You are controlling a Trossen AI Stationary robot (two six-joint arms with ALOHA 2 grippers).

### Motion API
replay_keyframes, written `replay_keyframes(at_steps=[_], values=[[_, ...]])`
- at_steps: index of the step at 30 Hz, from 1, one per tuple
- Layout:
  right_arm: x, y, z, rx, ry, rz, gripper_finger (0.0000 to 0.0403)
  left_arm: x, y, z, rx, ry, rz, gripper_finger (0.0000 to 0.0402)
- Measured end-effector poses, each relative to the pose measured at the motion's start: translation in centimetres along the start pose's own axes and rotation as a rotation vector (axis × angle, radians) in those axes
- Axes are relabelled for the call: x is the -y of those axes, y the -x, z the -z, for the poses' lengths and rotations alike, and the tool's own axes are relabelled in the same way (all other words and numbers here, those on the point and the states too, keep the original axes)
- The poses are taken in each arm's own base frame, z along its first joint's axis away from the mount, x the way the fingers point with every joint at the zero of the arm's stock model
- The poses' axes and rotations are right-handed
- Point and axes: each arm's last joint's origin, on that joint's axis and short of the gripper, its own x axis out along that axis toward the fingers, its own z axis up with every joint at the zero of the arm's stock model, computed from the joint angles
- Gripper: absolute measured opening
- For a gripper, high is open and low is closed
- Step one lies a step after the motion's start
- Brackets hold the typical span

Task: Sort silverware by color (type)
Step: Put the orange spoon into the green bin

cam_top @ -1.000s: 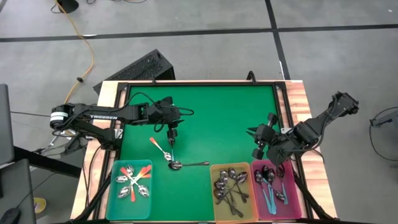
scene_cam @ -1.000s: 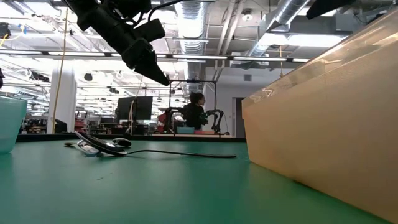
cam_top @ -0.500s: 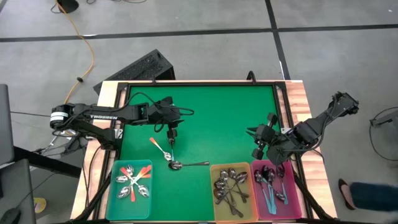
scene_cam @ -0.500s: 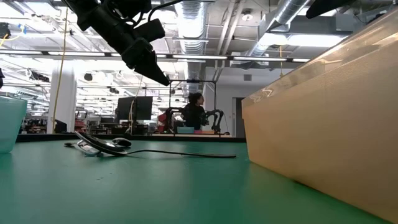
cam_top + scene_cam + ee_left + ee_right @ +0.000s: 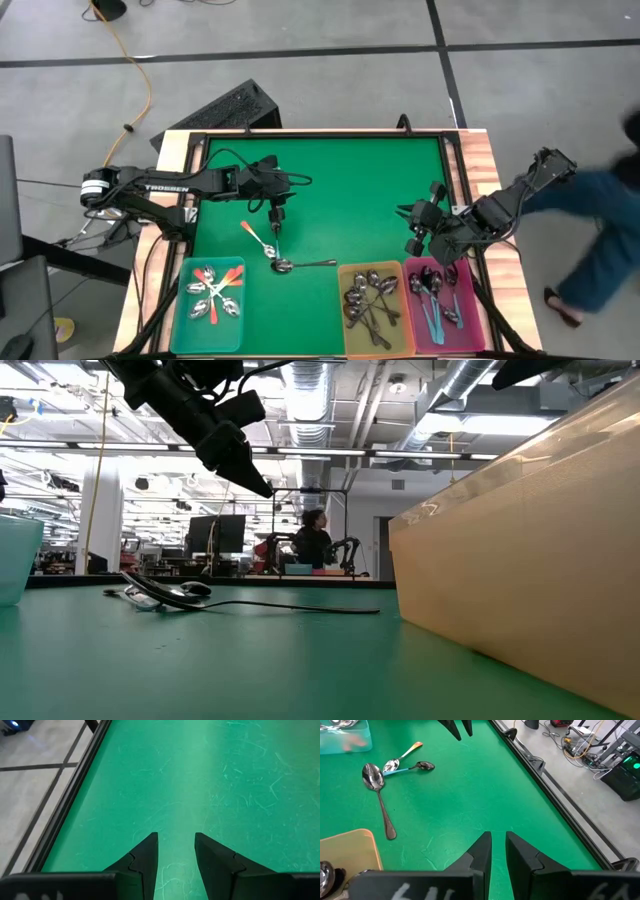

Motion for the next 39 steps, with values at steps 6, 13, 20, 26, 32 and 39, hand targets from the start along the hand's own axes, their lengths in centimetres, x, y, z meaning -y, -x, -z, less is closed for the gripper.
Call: replay_keyframes(at_steps=[6,13,20,26,32,39], values=[[0.0,0.0,0.0,0.001,-0.001,0.0,0.0071,0.0,0.0,0.0,0.0,0.0,0.0,0.0114],[0.0,0.0,0.0,0.001,-0.002,0.0,0.0071,0.0,0.0,0.0,0.0,-0.003,0.0,0.0114],[-0.4,0.0,-0.5,0.031,-0.063,-0.039,0.0071,0.0,0.0,0.0,0.0,-0.005,0.0,0.0114],[-1.0,0.0,-1.3,0.075,-0.125,-0.092,0.0071,0.0,0.0,0.0,0.0,-0.006,0.0,0.0114],[-1.6,-0.4,-1.5,0.071,0.005,-0.131,0.0071,0.0,0.0,0.0,-0.003,-0.006,0.0,0.0114],[-2.0,-1.8,-1.5,0.023,0.029,-0.106,0.0071,0.0,0.0,-0.2,0.019,-0.101,-0.005,0.0114]])
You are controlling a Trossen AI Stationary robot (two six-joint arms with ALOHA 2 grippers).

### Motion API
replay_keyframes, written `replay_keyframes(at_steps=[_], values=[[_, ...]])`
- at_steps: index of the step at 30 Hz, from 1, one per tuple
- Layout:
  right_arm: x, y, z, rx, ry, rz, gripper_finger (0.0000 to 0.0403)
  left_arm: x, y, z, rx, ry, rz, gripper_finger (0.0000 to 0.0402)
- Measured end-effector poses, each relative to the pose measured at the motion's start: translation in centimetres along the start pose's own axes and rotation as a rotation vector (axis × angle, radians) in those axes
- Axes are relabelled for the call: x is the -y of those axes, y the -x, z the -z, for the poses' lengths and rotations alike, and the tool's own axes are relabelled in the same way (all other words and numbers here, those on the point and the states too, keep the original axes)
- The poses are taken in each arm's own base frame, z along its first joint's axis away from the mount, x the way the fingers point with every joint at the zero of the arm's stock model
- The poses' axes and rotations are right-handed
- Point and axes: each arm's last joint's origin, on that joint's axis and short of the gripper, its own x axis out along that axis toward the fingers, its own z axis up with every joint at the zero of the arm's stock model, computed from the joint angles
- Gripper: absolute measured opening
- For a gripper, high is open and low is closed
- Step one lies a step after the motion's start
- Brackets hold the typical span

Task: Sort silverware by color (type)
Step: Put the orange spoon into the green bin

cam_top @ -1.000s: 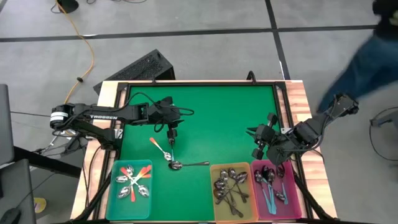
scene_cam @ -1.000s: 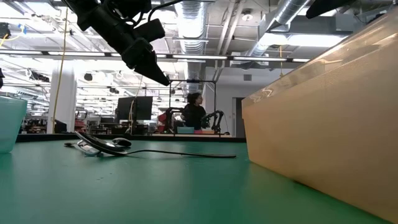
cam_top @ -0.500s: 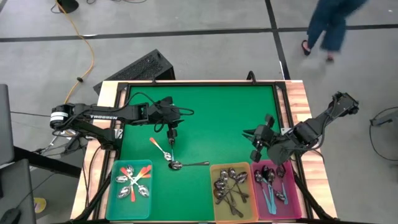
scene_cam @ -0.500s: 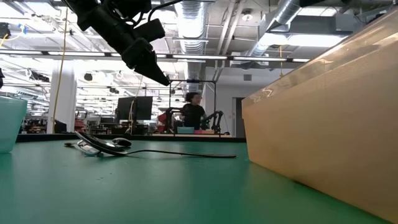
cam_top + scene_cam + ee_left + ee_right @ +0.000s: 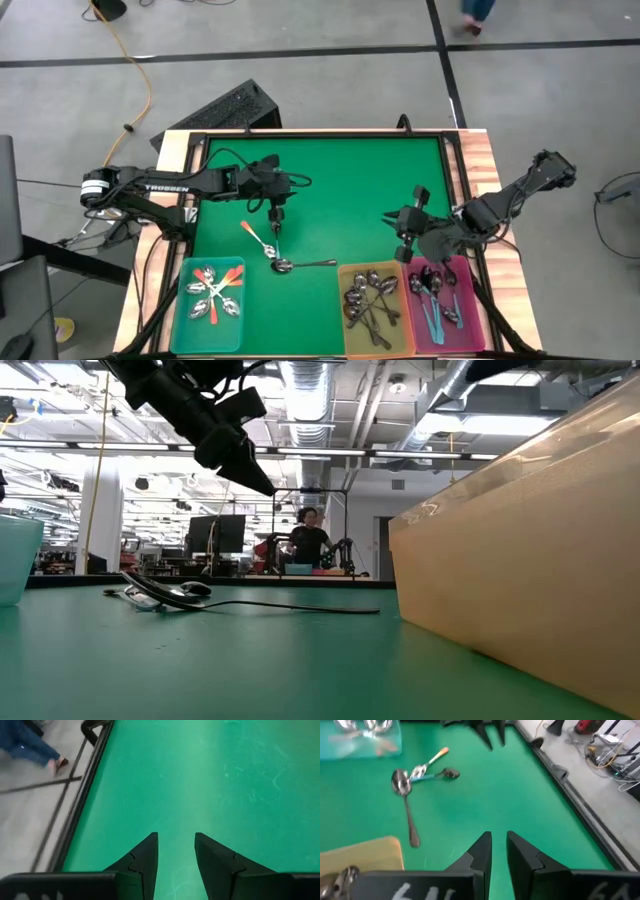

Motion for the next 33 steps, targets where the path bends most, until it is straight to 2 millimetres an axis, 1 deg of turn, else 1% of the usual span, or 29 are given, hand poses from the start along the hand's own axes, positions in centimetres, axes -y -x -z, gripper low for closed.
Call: replay_keyframes(at_steps=[2,5,7,9,10,12,15,18,21,25,27,30,33], values=[[-0.5,-0.4,0.2,-0.031,0.013,-0.036,0.0071,0.0,0.0,0.0,-0.004,-0.047,0.001,0.0114],[-1.2,-0.9,0.2,-0.062,0.049,-0.119,0.0071,0.0,0.0,0.0,-0.001,-0.051,0.001,0.0114],[-1.8,-1.3,-0.1,-0.064,0.062,-0.187,0.0071,0.0,0.0,-0.1,0.007,-0.056,0.001,0.0114],[-2.0,-1.5,-0.6,-0.039,0.061,-0.243,0.0071,-0.1,0.0,-0.5,0.06,-0.09,-0.001,0.0114],[-2.2,-1.6,-0.9,-0.016,0.056,-0.265,0.0071,-0.2,0.0,-0.8,0.093,-0.087,0.002,0.0114],[-2.4,-1.9,-1.6,0.038,0.06,-0.293,0.0071,-0.2,0.1,-1.3,0.146,-0.019,0.026,0.0114],[-2.6,-1.9,-2.3,0.104,0.104,-0.337,0.0071,-0.1,0.1,-2.1,0.249,0.042,0.116,0.0114],[-2.4,-2.0,-3.0,0.16,0.137,-0.357,0.0071,0.3,0.2,-2.5,0.315,0.059,0.24,0.0114],[-2.1,-2.2,-3.4,0.184,0.156,-0.381,0.0071,0.9,0.2,-2.7,0.346,0.031,0.333,0.0114],[-1.6,-2.6,-3.5,0.168,0.148,-0.385,0.0071,1.6,0.3,-2.9,0.364,0.011,0.37,0.0114],[-1.6,-2.9,-3.4,0.151,0.15,-0.394,0.0071,1.9,0.4,-3.0,0.362,0.031,0.385,0.0114],[-1.8,-3.9,-3.2,0.122,0.156,-0.393,0.0071,2.3,0.5,-3.1,0.359,0.057,0.403,0.0114],[-2.2,-5.5,-2.9,0.082,0.175,-0.371,0.0071,2.6,0.6,-3.2,0.355,0.086,0.398,0.0114]])
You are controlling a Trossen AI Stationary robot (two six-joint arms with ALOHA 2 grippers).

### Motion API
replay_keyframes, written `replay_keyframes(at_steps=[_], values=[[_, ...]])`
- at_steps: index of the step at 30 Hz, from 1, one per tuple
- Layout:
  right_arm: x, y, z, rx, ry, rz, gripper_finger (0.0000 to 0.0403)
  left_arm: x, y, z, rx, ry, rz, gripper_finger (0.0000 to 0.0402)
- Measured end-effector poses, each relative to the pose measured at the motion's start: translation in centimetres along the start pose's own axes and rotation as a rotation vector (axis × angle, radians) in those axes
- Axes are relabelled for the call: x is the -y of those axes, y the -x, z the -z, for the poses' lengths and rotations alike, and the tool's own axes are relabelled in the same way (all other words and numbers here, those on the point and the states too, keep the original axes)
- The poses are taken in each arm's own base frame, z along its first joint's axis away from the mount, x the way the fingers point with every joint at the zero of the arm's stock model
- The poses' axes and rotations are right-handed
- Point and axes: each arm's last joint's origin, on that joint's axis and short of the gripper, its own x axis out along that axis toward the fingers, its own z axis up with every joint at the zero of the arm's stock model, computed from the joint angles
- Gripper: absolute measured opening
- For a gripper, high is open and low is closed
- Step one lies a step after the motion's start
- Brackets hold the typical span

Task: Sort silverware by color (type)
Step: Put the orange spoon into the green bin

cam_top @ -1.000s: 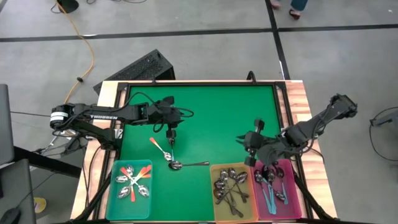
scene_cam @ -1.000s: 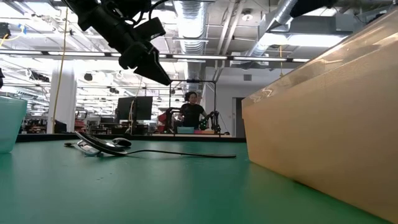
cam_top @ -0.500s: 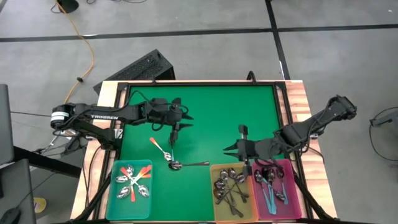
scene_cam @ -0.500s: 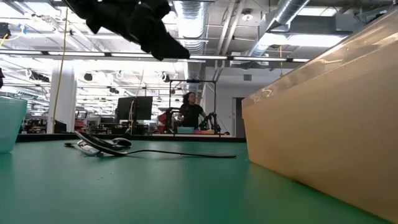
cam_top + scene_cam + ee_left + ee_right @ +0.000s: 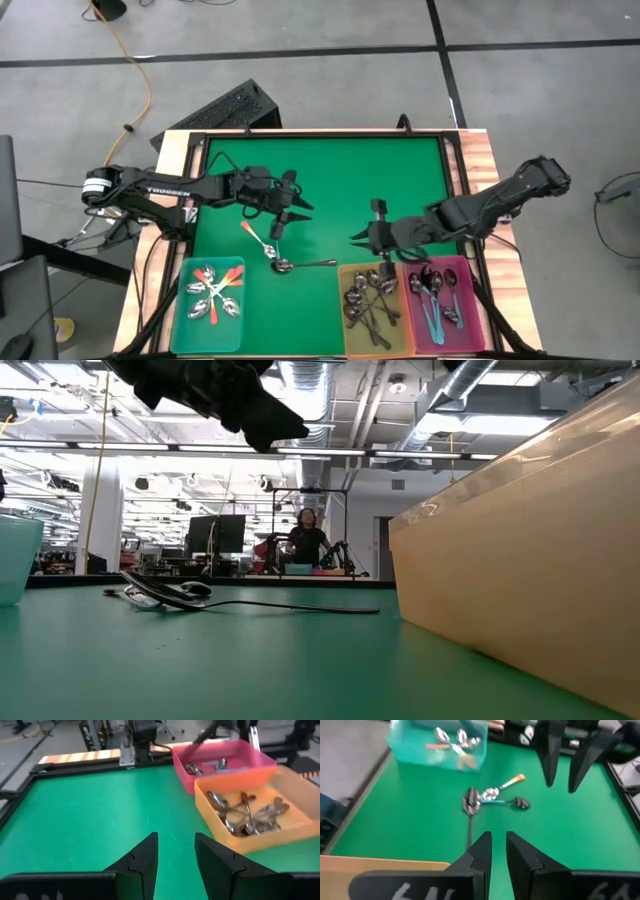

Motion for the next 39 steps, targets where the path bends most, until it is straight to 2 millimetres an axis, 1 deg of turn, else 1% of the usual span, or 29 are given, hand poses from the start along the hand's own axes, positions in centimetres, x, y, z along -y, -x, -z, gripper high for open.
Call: replay_keyframes(at_steps=[5,8,11,14,17,21,25,30,35,39], values=[[0.1,-2.7,0.9,-0.075,0.058,0.026,0.0071,0.5,-0.1,-0.3,0.02,0.052,-0.005,0.0114],[0.3,-4.0,1.4,-0.113,0.059,0.029,0.0071,1.5,-0.2,-0.4,0.016,0.126,0.076,0.0114],[0.5,-4.8,1.8,-0.138,0.053,-0.017,0.0071,2.5,0.2,-0.8,0.0,0.175,0.147,0.0114],[0.9,-4.9,1.9,-0.153,0.041,-0.068,0.0071,3.6,1.3,-2.1,-0.046,0.18,0.173,0.0114],[1.4,-4.4,2.0,-0.174,0.033,-0.092,0.0071,4.9,2.6,-3.1,-0.147,0.165,0.197,0.0114],[1.7,-3.8,2.1,-0.197,0.034,-0.094,0.0071,6.9,4.2,-3.2,-0.331,0.125,0.141,0.0114],[1.9,-3.8,2.0,-0.194,0.028,-0.088,0.0071,8.4,4.7,-2.2,-0.472,0.125,0.047,0.0114],[1.9,-3.8,2.0,-0.189,0.042,-0.09,0.0071,8.5,4.6,-0.7,-0.631,0.101,-0.052,0.0115],[1.9,-3.8,2.0,-0.187,0.043,-0.091,0.0071,8.5,4.2,0.6,-0.77,-0.028,-0.025,0.0115],[1.9,-3.8,2.0,-0.187,0.043,-0.091,0.0071,8.6,3.3,1.2,-0.816,-0.101,0.003,0.0126]])
